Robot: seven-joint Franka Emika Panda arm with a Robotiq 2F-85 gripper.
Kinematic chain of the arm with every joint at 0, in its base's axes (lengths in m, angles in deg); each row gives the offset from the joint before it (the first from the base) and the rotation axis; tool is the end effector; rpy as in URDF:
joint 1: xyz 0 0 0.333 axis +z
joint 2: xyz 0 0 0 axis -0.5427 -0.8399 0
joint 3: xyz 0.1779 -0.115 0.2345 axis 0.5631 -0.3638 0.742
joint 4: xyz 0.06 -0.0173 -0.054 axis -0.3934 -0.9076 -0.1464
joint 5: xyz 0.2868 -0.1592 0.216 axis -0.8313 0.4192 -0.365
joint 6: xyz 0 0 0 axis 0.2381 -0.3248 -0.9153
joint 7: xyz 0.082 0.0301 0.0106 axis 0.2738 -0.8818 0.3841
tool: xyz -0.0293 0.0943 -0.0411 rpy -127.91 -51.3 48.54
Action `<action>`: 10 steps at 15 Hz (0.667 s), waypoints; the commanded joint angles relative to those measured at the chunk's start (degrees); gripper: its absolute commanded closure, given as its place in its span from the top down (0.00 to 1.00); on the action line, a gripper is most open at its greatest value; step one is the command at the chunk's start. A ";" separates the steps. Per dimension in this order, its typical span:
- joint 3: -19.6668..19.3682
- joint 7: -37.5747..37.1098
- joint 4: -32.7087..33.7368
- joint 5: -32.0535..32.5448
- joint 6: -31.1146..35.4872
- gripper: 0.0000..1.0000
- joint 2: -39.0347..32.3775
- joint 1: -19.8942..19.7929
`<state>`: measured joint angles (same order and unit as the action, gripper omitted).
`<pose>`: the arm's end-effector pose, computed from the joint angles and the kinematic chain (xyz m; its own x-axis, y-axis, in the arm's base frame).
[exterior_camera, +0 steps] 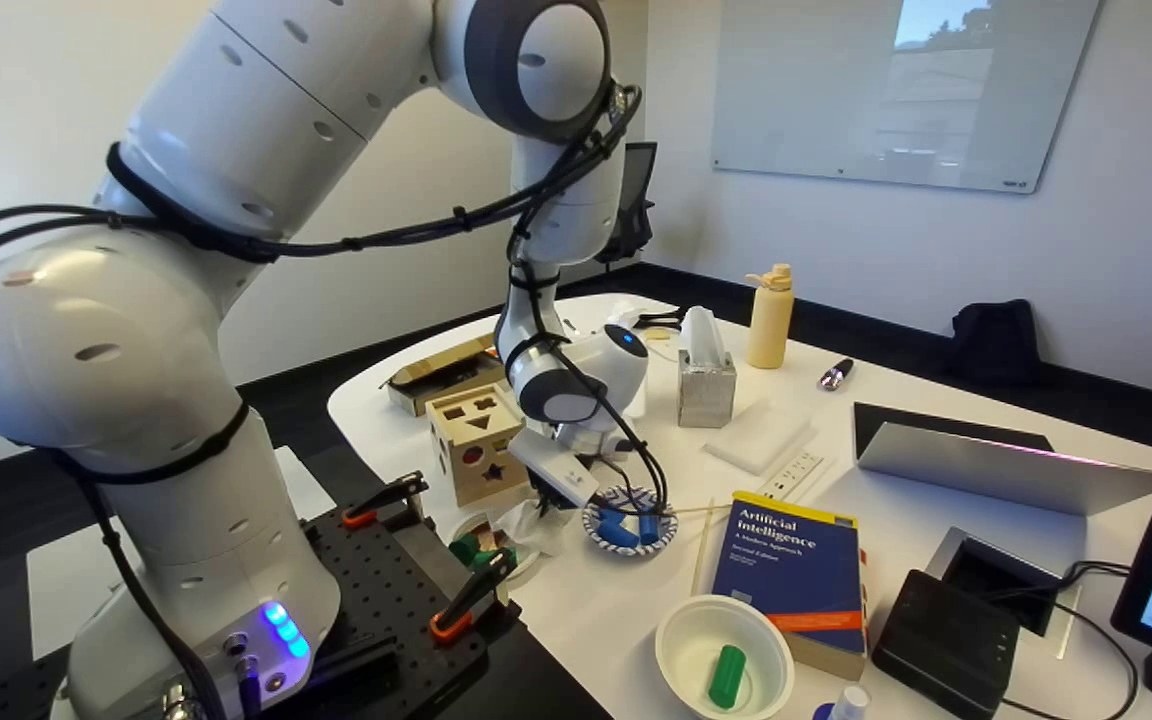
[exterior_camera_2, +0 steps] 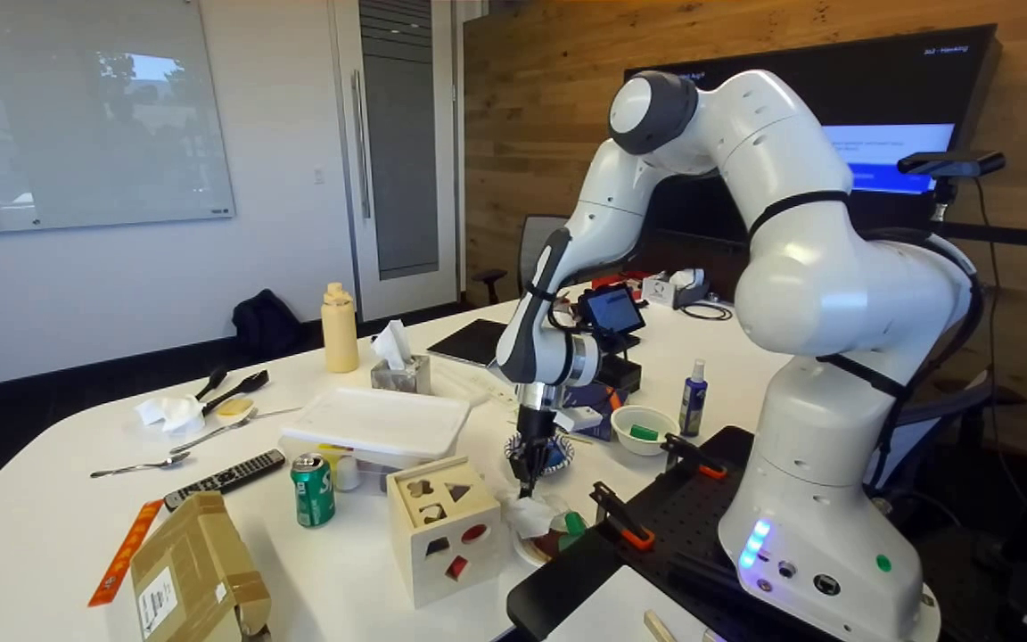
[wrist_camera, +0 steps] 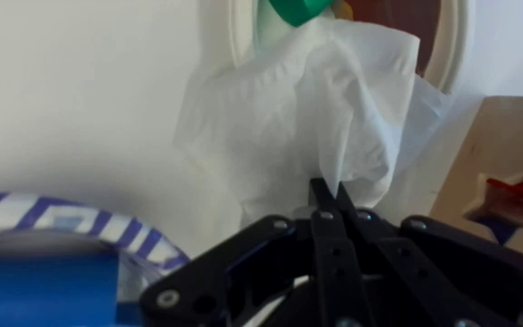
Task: Pick up the wipe and clean the part of the table near the box
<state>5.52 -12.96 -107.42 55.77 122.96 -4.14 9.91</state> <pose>0.4319 -0.0144 -0.0029 0.9621 0.2560 -0.0942 0.2089 -0.9135 -0.3492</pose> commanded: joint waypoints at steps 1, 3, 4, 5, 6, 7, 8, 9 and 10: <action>-0.14 -2.16 1.25 4.50 1.72 0.00 -4.60 -1.55; -0.55 -3.72 0.25 6.30 2.03 0.00 -3.74 -1.61; -1.05 -5.17 -0.35 6.92 2.24 0.00 -3.02 -0.92; -2.06 -7.17 -1.28 7.55 3.03 0.00 -1.99 0.47; -2.90 -9.38 -2.07 8.19 3.39 0.00 -1.06 1.62; -3.74 -11.38 -2.63 9.02 3.88 0.00 -0.49 2.63; -4.99 -13.46 -2.88 9.98 4.76 0.00 -0.25 4.08; -6.06 -14.97 -3.06 10.74 5.75 0.00 -0.13 5.43; -7.18 -16.09 -3.14 11.87 7.51 0.00 -0.23 6.88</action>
<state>2.33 -24.12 -108.28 64.98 125.82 -5.70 11.92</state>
